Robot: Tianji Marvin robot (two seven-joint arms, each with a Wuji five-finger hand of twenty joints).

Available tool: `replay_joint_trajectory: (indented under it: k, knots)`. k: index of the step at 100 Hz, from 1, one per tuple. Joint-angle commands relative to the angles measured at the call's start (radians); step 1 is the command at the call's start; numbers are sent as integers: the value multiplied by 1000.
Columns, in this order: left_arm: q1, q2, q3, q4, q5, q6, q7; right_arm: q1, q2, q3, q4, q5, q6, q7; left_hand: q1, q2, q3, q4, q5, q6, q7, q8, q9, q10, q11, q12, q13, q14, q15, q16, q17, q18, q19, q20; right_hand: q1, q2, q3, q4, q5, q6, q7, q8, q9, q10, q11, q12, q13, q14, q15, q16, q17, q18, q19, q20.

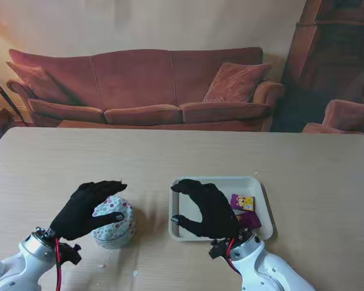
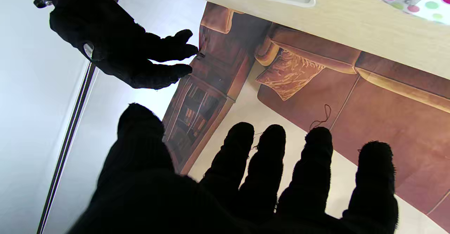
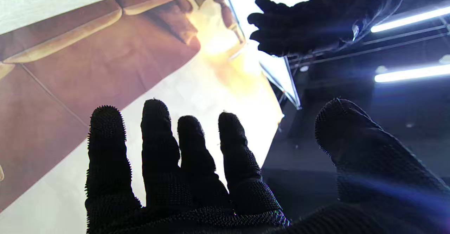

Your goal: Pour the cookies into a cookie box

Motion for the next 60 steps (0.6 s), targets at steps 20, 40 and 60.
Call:
replay_joint_trajectory:
  k: [20, 40, 60]
  knots:
    - [1, 0, 7, -10, 1, 7, -17, -11, -3, -2, -1, -5, -1, 23, 35, -21, -11, 6, -1, 6, -6, -4, 0, 9, -8, 5, 13, -2, 5, 17, -7, 16, 7, -7, -10, 23, -8, 30, -23, -16, 15, 0, -15, -15, -3, 0, -15, -20, -33, -3, -7, 0, 1, 4]
    - [-6, 1, 12, -5, -4, 6, -25, -23, -4, 7, -22, -12, 12, 13, 34, -23, -11, 6, -1, 7, -6, -4, -1, 10, -8, 4, 10, -6, 3, 16, -8, 14, 6, -7, -10, 24, -8, 30, -21, -16, 15, -1, -14, -15, -3, -1, -15, -21, -33, -3, -6, 0, 1, 4]
    - [-6, -1, -2, -6, 8, 14, -12, -36, -4, 15, -32, -12, 18, 12, 36, -52, -12, 7, -1, 8, -7, -4, -20, 9, -16, 1, -29, -19, -16, 6, -19, 9, -8, -12, -8, 25, -8, 31, -19, -17, 15, -1, -14, -16, -3, -1, -15, -20, -33, -3, -6, 0, 1, 5]
